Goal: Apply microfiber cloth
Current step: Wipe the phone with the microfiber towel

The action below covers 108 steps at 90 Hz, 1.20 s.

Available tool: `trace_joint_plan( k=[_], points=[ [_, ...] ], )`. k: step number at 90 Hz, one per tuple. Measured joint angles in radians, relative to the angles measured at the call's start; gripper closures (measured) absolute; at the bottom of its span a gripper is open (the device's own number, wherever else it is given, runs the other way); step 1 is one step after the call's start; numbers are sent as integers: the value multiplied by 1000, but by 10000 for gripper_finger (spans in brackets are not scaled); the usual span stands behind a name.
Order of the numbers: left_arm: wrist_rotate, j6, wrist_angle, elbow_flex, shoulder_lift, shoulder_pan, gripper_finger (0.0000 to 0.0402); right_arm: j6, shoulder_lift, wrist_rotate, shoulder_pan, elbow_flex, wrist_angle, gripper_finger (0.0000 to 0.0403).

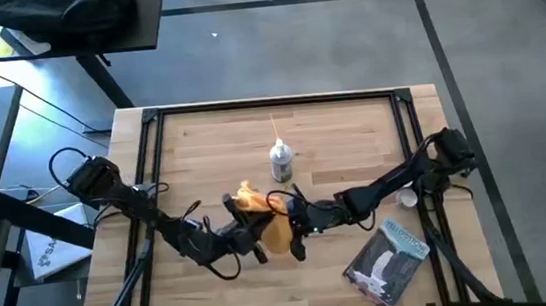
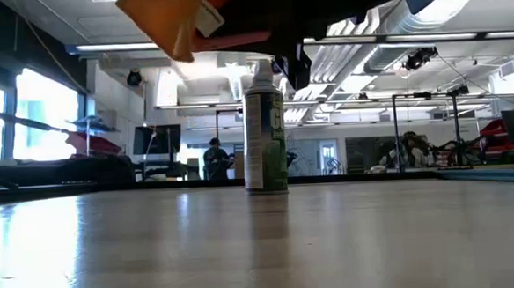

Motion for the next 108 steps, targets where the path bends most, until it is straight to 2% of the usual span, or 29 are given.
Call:
trace_joint_plan(
  k=[18,26,32,44,55,62,69,80,88,93,104,108],
  points=[
    [23,26,2,0,-6,34,402,2,1,10,-1,-1,0,398],
    [-7,52,5,0,-19,31,402,0,1,6,-1,-1,-1,398],
    [-73,88,6,1,-34,16,402,-2,2,1,-1,-1,-6,398],
    [-280,171,5,1,-85,-41,402,-24,3,-9,1,-1,-6,398],
    [-425,178,-4,0,-132,-118,402,-69,2,-13,3,-1,-3,398],
    [-485,139,-9,-11,-157,-174,402,-106,-6,-10,2,-1,-8,398],
    [-491,52,-9,-40,-181,-230,402,-157,-29,-4,2,-1,-6,398],
    [-470,-169,-10,-118,-209,-295,402,-297,-76,27,12,-1,-26,398],
    [-422,-377,-14,-201,-210,-318,402,-480,-107,78,39,-1,-32,398],
    [-332,-532,-15,-261,-210,-312,402,-635,-118,128,62,-1,-27,398],
    [-21,-843,-17,-375,-209,-249,402,-966,-115,290,112,-2,-36,398],
    [62,-932,-13,-399,-209,-218,402,-1055,-109,353,123,-2,-36,398]
  ],
)
